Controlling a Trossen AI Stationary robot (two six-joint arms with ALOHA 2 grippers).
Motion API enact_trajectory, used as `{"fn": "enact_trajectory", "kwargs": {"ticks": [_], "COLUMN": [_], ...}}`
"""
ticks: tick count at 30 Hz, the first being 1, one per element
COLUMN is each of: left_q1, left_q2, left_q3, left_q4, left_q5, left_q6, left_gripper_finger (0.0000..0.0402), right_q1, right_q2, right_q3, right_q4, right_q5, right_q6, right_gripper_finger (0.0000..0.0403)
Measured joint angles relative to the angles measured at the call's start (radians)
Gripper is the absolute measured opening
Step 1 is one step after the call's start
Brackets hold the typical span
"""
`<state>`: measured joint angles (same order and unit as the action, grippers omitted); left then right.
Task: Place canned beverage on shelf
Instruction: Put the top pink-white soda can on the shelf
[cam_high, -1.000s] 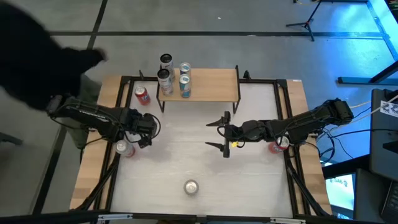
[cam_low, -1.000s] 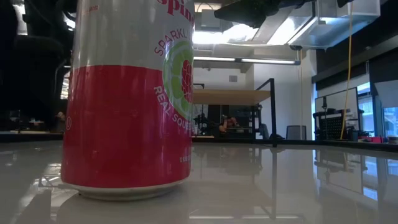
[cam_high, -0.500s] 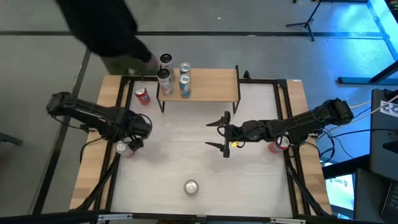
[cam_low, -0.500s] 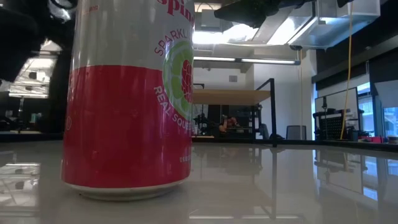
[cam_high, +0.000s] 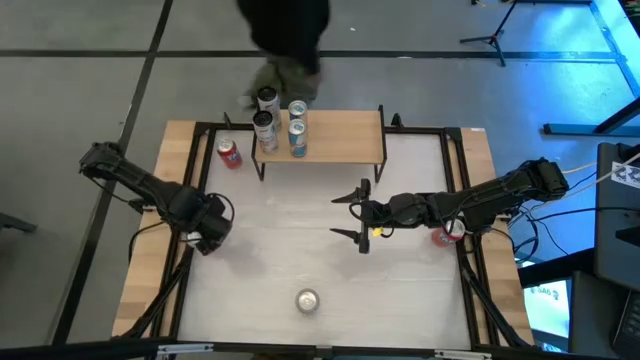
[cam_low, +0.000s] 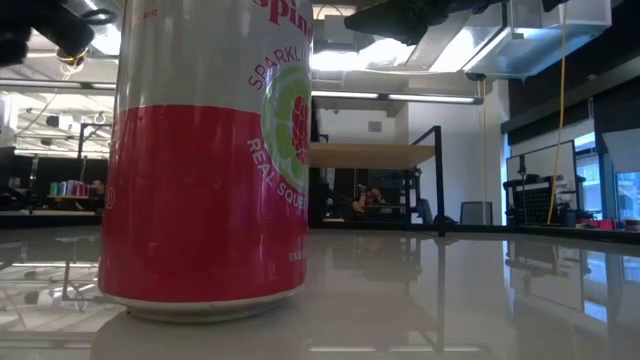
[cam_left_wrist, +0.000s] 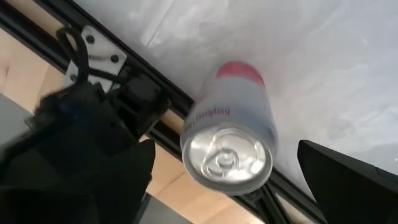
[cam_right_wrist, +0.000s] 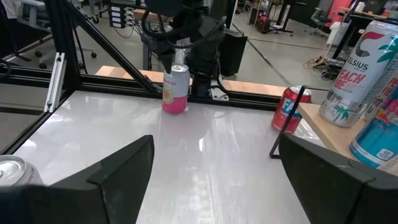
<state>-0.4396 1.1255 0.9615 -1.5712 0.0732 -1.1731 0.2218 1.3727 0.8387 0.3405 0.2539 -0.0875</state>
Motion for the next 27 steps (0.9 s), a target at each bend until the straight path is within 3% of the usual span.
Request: {"fn": "enact_trajectory", "kwargs": {"ticks": [6, 11, 20, 27], "left_q1": [-0.059, -0.071, -0.07, -0.069], "left_q2": [0.0, 0.0, 0.0, -0.001], "left_q3": [-0.018, -0.102, -0.199, -0.204], "left_q4": [0.0, 0.014, 0.164, 0.182], "left_q5": [0.008, 0.046, 0.091, 0.105], "left_q6": [-0.058, -0.081, -0.024, 0.003], "left_gripper_finger": [0.0383, 0.0383, 0.0379, 0.03], "right_q1": [0.0, 0.0, 0.0, 0.0], "right_q2": [0.0, 0.0, 0.0, 0.0], "right_q3": [0.0, 0.0, 0.0, 0.0], "right_q4": [0.0, 0.001, 0.002, 0.002], "right_q5": [0.0, 0.0, 0.0, 0.0], "right_q6": [0.0, 0.0, 0.0, 0.0], "right_gripper_finger": [0.0341, 0.0341, 0.0341, 0.0341]}}
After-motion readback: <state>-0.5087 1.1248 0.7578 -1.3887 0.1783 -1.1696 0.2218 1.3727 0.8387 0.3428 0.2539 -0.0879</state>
